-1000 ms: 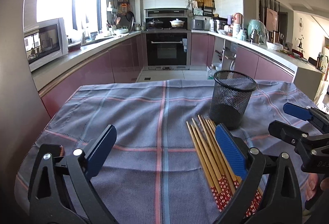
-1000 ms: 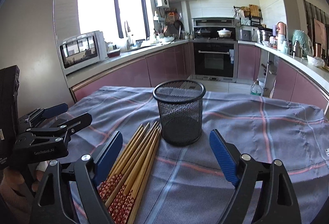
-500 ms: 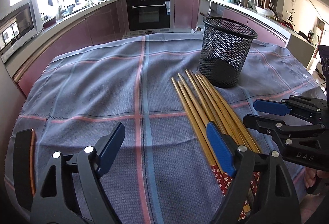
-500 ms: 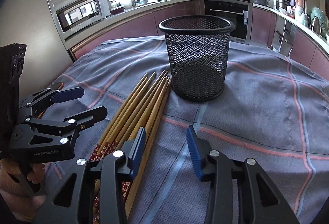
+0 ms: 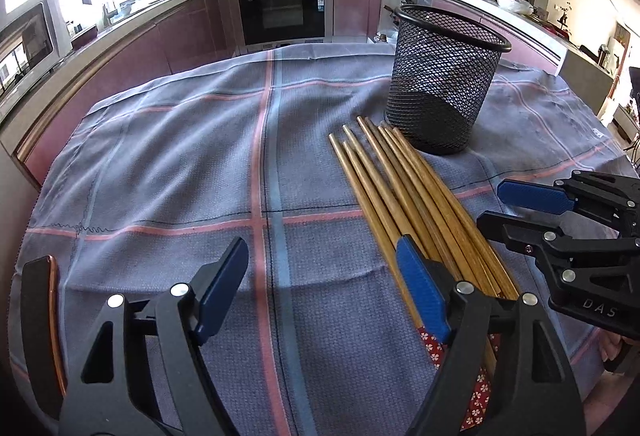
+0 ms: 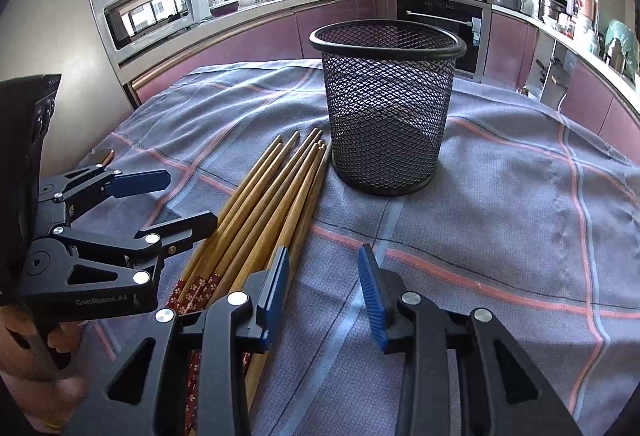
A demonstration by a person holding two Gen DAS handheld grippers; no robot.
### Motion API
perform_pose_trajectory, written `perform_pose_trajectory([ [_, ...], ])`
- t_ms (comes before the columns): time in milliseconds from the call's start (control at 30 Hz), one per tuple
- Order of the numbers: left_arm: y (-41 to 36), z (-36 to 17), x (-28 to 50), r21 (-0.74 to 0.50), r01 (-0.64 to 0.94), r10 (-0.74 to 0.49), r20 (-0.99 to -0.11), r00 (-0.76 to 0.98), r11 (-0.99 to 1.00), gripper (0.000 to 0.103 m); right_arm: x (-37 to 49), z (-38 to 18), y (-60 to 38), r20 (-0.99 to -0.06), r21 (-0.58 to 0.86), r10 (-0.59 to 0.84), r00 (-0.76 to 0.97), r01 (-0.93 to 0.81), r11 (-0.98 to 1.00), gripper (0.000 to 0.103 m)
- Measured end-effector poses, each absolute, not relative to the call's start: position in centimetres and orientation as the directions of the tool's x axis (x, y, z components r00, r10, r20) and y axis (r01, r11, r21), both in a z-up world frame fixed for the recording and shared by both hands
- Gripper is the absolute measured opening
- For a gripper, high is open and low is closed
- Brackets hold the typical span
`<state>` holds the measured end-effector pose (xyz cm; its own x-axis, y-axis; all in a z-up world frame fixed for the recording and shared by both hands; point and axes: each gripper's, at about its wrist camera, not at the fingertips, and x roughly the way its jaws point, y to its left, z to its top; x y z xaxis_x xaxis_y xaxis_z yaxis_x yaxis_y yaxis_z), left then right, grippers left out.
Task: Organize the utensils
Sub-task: 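Lower the left tool onto one wooden chopstick and close it while the right tool grasps another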
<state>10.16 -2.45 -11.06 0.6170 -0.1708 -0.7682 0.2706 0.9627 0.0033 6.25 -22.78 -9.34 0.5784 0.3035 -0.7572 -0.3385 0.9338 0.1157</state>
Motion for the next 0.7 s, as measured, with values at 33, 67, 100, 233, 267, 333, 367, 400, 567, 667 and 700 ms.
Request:
perform_pose_trajectory([
  [33,-2.6,-11.1,10.3,0.007,0.274,-0.17,-0.769,0.617,0.962,0.076,6.3,-9.4,-22.5,-0.758,0.108,0.298,0.58,-0.34,0.934,0.035],
  [67,-2.6,-11.1,10.4,0.013,0.275,-0.166,-0.768,0.618,0.961,0.075,6.4,-9.4,-22.5,-0.759,0.102,0.295,0.58,-0.342,0.934,0.034],
  [100,-2.7,-11.1,10.5,0.016,0.275,-0.164,-0.77,0.617,0.961,0.074,6.4,-9.4,-22.5,-0.76,0.097,0.292,0.58,-0.343,0.934,0.034],
  [233,-2.5,-11.5,10.8,0.004,0.275,-0.167,-0.787,0.594,0.961,0.071,6.5,-9.3,-22.3,-0.767,0.067,0.269,0.582,-0.344,0.936,0.035],
  [267,-2.5,-11.6,10.8,0.002,0.275,-0.167,-0.789,0.591,0.961,0.07,6.5,-9.3,-22.3,-0.77,0.065,0.267,0.579,-0.345,0.936,0.034],
  [333,-2.5,-11.5,10.8,0.005,0.281,-0.17,-0.788,0.592,0.96,0.068,6.5,-9.2,-22.2,-0.774,0.07,0.276,0.57,-0.356,0.932,0.034],
  [367,-2.5,-11.5,10.8,0.008,0.286,-0.17,-0.787,0.593,0.958,0.068,6.5,-9.3,-22.2,-0.774,0.068,0.275,0.57,-0.358,0.931,0.034],
  [400,-2.6,-11.5,10.8,0.012,0.289,-0.169,-0.788,0.592,0.957,0.068,6.5,-9.3,-22.1,-0.775,0.063,0.273,0.57,-0.36,0.931,0.034],
  [567,-2.2,-11.5,11.0,0.005,0.301,-0.181,-0.789,0.587,0.954,0.061,6.8,-9.3,-21.7,-0.779,0.055,0.273,0.564,-0.372,0.926,0.034],
  [667,-1.9,-11.4,11.1,-0.005,0.309,-0.193,-0.79,0.582,0.951,0.057,7.1,-9.9,-20.9,-0.795,0.037,0.262,0.547,-0.387,0.922,0.035],
  [700,-1.8,-11.4,11.1,-0.008,0.31,-0.196,-0.79,0.581,0.951,0.055,7.0,-9.9,-20.7,-0.789,0.021,0.251,0.56,-0.384,0.923,0.035],
])
